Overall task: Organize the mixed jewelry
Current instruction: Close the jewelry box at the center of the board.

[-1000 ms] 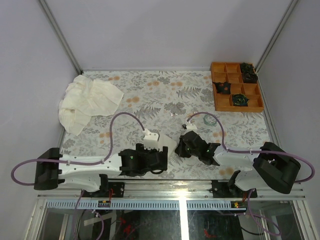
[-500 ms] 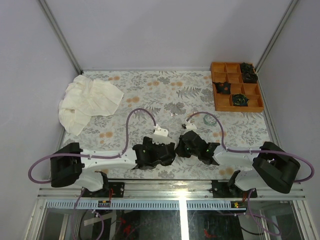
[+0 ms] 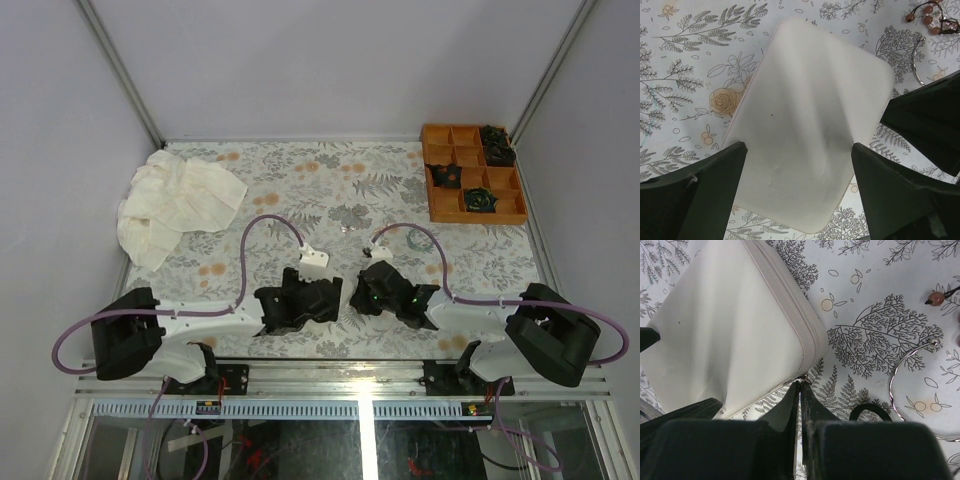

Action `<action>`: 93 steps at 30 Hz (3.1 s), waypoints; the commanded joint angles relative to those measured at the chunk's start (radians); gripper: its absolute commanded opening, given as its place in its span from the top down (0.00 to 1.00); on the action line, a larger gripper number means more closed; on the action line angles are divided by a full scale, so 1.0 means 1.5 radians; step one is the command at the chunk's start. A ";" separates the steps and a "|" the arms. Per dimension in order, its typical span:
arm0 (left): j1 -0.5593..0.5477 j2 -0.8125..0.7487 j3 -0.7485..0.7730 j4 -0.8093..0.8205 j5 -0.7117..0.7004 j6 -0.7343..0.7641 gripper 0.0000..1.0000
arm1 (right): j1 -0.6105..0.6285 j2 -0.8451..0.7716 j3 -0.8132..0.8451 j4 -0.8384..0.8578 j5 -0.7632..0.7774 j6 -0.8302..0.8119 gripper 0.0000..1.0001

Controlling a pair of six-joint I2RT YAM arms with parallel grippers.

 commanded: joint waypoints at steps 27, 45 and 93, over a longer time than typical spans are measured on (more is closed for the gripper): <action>-0.023 -0.003 -0.041 -0.036 0.052 -0.043 0.10 | 0.002 0.052 0.115 -0.089 0.157 -0.103 1.00; -0.046 0.110 0.061 -0.077 0.023 0.038 0.05 | 0.000 0.039 0.122 -0.068 0.069 -0.094 1.00; 0.242 0.191 0.016 0.072 0.055 0.046 0.10 | -0.166 0.120 0.213 -0.074 -0.030 -0.185 1.00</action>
